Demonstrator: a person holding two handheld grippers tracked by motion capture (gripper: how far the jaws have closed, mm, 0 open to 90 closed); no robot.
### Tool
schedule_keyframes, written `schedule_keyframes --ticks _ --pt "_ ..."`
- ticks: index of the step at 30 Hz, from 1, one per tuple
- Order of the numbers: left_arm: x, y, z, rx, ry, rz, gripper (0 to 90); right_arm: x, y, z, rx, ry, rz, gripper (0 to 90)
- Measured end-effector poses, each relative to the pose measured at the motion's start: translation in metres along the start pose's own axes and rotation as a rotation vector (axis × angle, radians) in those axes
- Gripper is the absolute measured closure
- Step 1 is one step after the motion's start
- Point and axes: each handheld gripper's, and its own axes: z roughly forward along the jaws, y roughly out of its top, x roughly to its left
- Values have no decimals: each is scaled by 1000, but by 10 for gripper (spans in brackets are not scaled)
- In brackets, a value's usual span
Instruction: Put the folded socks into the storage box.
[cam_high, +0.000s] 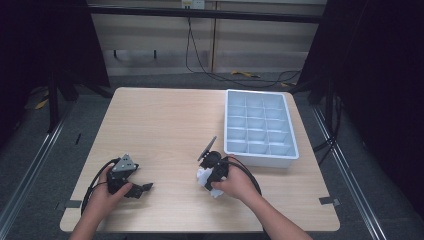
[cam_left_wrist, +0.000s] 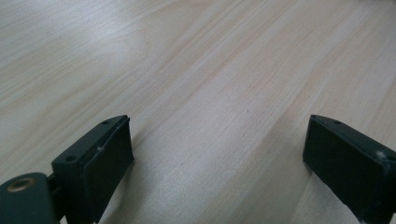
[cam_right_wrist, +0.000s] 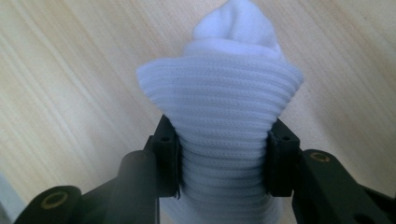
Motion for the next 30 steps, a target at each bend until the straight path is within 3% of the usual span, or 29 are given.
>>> schedule_keyframes --ticks 3,8,10,16,25,30 --pt "0 0 0 0 0 0 79 -2 -2 -11 -6 10 -33 571" --pt "0 0 0 -1 0 0 79 -2 -2 -53 -68 10 -102 567" --pt "0 0 0 0 1 0 79 -3 -2 -68 -57 -21 -145 565" --pt "0 0 0 0 0 0 79 -16 -4 -96 -49 -30 -210 560" --pt "0 0 0 0 0 0 79 -31 -8 -110 -63 -20 -183 554" --pt "0 0 0 -1 1 0 79 -39 -8 -115 -82 -38 -160 551"
